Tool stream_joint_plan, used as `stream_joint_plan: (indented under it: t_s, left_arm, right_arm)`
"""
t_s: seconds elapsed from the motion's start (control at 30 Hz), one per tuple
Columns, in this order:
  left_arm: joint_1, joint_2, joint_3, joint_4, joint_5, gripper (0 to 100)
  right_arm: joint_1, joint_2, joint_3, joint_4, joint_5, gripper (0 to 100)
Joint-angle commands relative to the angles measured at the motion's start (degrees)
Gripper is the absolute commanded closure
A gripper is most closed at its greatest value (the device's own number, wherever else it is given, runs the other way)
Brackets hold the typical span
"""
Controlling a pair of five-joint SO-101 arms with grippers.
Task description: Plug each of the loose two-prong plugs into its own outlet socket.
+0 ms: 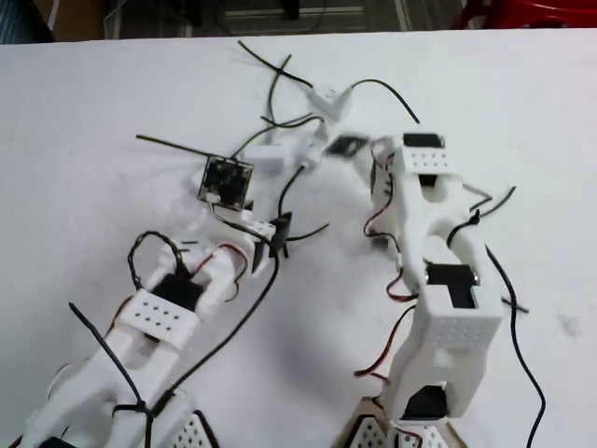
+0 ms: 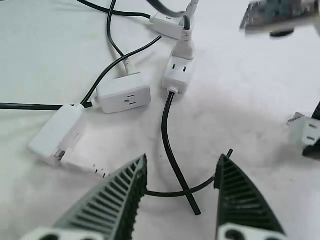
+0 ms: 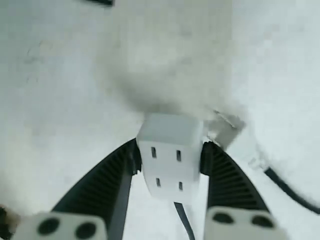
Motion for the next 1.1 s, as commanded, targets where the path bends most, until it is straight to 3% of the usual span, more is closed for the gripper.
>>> stream_joint_plan:
  t_s: [0.0,0.17,0.6,0.8,0.93,1.07]
  left_arm:
    - [0.3,0.4,-0.4,-1.5,0.0,78]
    - [0.3,0.4,-0.4,-1.5,0.0,78]
    - [0.0,0.3,-0.4,-1.5,0.1,78]
    - [0.0,0.1,-0.4,-1.3,0.1,78]
    - [0.0,0.1,-0.3,-1.2,0.1,78]
    - [0.0,0.1,-0.3,-1.3,0.1,78]
  right_arm:
    - [0.4,-0.4,-9.7,3.1,-22.5,86.9]
    - [-1.5,-0.4,-15.6,4.8,-48.5,87.2]
    - [-13.1,-0.4,-17.5,4.9,-89.8,87.2]
    - [-21.1,-0.4,-11.6,2.3,-102.1,86.8]
    - [-20.4,-0.4,-4.5,-2.5,-101.9,85.0]
    - [-18.9,-0.4,-0.1,-2.8,-101.9,73.4]
